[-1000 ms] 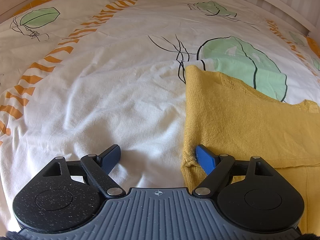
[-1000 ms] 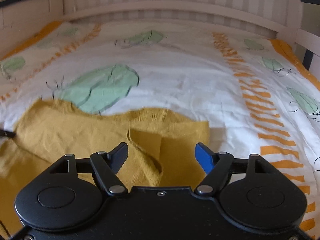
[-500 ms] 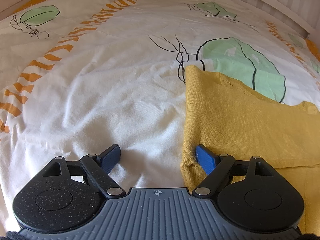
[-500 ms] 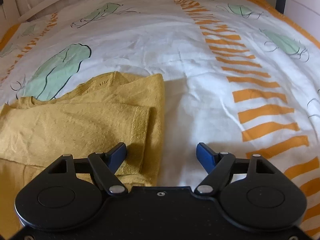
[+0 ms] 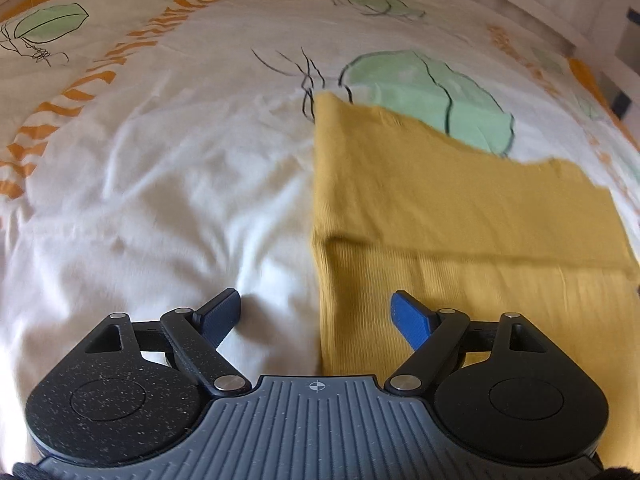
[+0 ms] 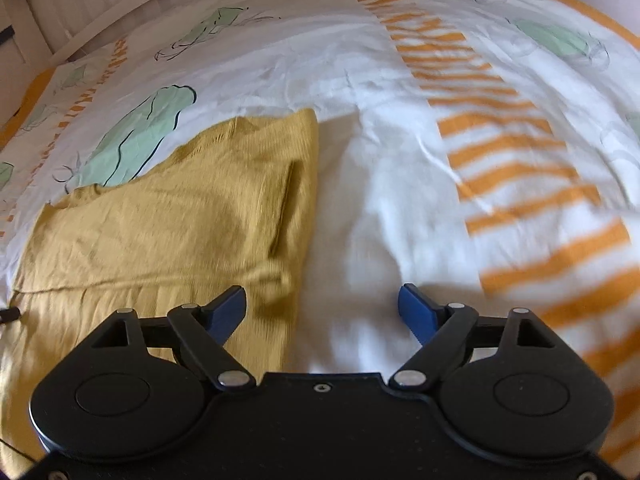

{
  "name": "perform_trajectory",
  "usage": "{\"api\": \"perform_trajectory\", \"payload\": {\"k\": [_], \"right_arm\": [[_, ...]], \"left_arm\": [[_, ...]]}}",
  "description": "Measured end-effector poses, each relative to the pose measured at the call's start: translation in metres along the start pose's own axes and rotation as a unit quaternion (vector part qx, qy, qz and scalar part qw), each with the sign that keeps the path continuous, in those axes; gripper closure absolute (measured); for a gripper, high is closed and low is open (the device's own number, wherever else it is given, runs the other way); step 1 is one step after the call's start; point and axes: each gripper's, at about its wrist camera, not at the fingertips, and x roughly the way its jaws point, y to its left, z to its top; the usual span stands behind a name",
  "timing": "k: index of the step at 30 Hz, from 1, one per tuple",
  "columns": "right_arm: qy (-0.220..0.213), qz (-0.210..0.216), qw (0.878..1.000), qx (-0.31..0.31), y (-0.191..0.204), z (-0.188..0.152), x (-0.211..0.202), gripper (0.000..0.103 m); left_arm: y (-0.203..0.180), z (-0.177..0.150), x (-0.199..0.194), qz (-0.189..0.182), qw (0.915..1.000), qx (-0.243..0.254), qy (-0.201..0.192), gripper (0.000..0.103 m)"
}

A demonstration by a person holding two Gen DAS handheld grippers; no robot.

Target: Fold small clothes

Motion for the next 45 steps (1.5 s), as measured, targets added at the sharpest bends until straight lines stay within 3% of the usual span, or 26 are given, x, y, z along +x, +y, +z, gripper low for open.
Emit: {"api": "perform_trajectory", "payload": {"k": [6,15,24,31,36,40,42,44,45], "right_arm": [[0.019,0.012,1.000,0.017,-0.004,-0.036,-0.030,0.014],[0.063,0.053,0.994,0.067,-0.016,-0.094,-0.082,0.013],[0.128,0.100,0.980,0.117,-0.024,-0.127,-0.107,0.011],[0.187,0.106,0.974,0.066,-0.002,-0.146,-0.111,0.011],[0.198,0.121,0.971,0.066,-0.001,-0.153,-0.110,0.010],[0.200,0.136,0.968,0.073,-0.004,-0.155,-0.104,0.004],[0.199,0.144,0.966,0.075,-0.004,-0.156,-0.102,0.001],[0.199,0.148,0.966,0.068,-0.003,-0.157,-0.102,0.001],[0.200,0.149,0.966,0.061,-0.001,-0.157,-0.102,0.001]], "left_arm": [[-0.001,-0.037,-0.032,-0.008,0.9997,-0.022,0.007,0.022],[-0.010,-0.086,-0.085,0.012,0.9996,0.012,0.022,0.022],[-0.015,-0.131,-0.106,-0.017,0.9959,0.040,0.079,0.022],[-0.020,-0.141,-0.120,-0.031,0.9919,0.061,0.107,0.022],[-0.016,-0.143,-0.122,-0.043,0.9906,0.055,0.118,0.022],[-0.014,-0.145,-0.114,-0.045,0.9903,0.048,0.123,0.022],[-0.013,-0.146,-0.113,-0.052,0.9906,0.041,0.119,0.031],[-0.012,-0.146,-0.114,-0.050,0.9910,0.039,0.118,0.058],[-0.011,-0.146,-0.115,-0.053,0.9909,0.035,0.118,0.062]]}}
